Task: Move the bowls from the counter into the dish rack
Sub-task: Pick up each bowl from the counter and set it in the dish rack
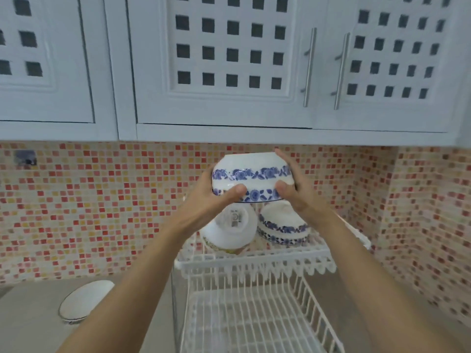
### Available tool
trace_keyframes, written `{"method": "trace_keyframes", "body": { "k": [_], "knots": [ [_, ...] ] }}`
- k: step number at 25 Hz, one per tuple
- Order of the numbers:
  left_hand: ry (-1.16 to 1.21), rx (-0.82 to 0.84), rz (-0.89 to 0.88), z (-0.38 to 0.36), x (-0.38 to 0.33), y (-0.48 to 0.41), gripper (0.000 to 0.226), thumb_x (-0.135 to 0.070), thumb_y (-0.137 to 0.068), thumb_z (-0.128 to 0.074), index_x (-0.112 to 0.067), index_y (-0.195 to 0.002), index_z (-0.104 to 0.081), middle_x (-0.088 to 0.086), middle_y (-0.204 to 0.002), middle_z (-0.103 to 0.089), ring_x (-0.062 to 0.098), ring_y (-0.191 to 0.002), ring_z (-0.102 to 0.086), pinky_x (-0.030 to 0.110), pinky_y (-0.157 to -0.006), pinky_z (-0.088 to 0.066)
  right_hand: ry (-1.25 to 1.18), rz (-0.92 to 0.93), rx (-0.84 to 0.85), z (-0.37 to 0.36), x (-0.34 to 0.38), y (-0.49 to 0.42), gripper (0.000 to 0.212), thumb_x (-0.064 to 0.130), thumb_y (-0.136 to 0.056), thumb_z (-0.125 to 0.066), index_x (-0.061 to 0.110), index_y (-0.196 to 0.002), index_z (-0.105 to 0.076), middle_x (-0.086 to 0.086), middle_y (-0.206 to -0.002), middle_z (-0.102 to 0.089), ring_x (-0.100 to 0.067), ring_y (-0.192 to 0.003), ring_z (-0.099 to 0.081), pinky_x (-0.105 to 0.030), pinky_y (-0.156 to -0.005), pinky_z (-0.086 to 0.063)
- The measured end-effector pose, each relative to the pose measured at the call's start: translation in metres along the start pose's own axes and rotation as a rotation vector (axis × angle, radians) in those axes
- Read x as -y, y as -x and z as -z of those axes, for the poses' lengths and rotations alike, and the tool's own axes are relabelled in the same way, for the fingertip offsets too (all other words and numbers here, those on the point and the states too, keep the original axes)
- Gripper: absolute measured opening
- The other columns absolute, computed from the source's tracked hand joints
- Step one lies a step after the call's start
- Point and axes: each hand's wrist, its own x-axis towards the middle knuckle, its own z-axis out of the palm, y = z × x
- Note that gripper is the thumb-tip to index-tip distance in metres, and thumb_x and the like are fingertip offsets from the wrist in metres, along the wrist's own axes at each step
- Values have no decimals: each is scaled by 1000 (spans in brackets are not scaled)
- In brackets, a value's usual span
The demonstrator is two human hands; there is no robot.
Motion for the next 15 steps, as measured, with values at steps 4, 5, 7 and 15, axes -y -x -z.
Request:
{"method": "trace_keyframes", "body": {
  "k": [4,5,7,15],
  "knots": [
    [10,60,3,-49,-12,-40,52,-27,-80,-74,-39,-119,-42,-19,-103,-59,-16,-80,-66,2,-59,-50,43,-41,103,68,-23,-12,102,69,-52,-74,43,-139,-28,25,-132,-43,7,-114,-55,-19,-87,-52],
    [-10,87,11,-56,-11,-51,57,-26,-78,-76,-38,-121,-41,-18,-104,-59,-11,-82,-68,3,-58,-50,71,-50,130,83,-30,-15,105,68,-51,-76,43,-140,-26,26,-135,-39,6,-118,-52,-19,-89,-51],
    [-94,174,47,-69,-8,-71,73,-40,-68,-82,-37,-128,-41,-15,-114,-61,2,-97,-66,14,-69,-57,130,-84,205,110,-45,-21,107,60,-53,-79,44,-142,-23,27,-138,-34,-1,-127,-46,-24,-96,-49],
    [-704,322,164,-108,7,-119,111,-56,-56,-83,-30,-146,-22,-7,-136,-50,20,-124,-51,39,-104,-45,383,-231,395,147,-104,-28,110,39,-59,-87,39,-145,-18,23,-138,-34,-5,-131,-36,-23,-101,-38]
  ]
}}
